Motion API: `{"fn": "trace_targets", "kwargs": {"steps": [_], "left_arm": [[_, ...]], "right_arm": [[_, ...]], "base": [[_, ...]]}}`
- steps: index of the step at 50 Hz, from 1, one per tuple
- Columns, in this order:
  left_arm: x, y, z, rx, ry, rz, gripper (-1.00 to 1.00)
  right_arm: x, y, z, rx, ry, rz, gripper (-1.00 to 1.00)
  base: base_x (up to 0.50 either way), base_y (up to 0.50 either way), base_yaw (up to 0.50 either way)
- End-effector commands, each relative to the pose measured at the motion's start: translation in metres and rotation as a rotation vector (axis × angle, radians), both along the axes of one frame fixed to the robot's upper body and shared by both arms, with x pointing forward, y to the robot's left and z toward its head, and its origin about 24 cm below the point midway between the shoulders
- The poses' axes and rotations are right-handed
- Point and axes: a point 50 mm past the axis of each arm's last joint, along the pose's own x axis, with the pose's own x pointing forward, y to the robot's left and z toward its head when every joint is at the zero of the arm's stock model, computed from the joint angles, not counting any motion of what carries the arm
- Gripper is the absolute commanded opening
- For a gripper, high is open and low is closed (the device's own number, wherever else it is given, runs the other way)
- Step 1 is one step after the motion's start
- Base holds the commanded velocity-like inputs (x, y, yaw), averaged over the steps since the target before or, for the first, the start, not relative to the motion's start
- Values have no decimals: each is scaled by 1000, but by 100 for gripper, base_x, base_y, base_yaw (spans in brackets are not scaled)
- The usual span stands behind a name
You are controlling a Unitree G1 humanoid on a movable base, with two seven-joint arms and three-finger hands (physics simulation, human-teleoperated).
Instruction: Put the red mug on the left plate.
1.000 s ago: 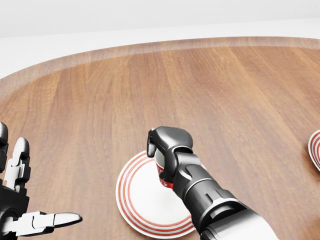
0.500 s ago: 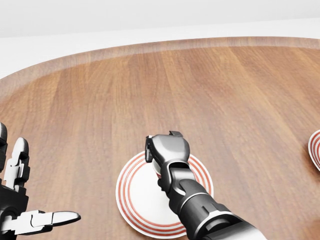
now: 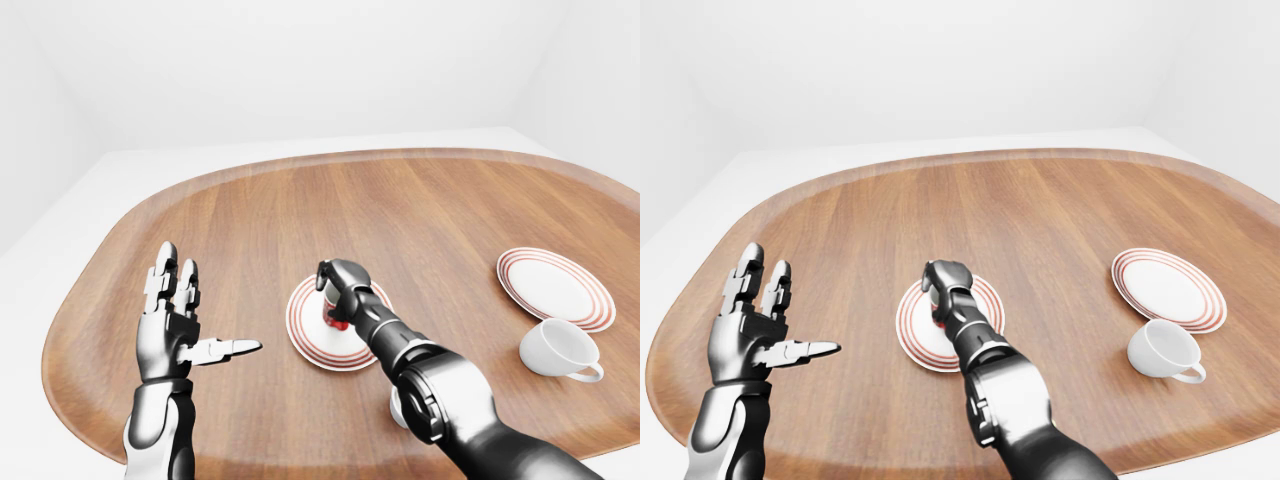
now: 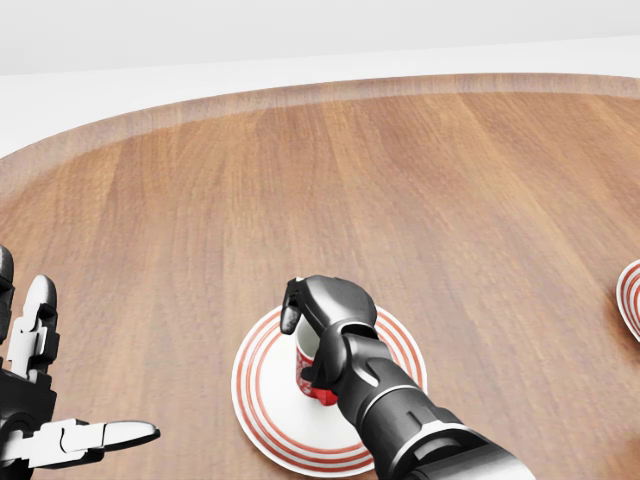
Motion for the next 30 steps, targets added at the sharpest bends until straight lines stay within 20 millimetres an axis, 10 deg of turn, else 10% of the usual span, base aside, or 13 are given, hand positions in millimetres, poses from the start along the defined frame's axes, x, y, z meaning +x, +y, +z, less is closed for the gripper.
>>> {"fn": "trace_targets", "kwargs": {"steps": [1, 30], "left_arm": [[1, 0, 0, -2, 3, 2, 100], [2, 1, -1, -3, 6, 4, 100]], "right_arm": [[0, 0, 0, 103, 38, -32, -100], [-2, 2, 1, -87, -98, -8, -100]], "base": [[0, 0, 0], [0, 0, 0]]}}
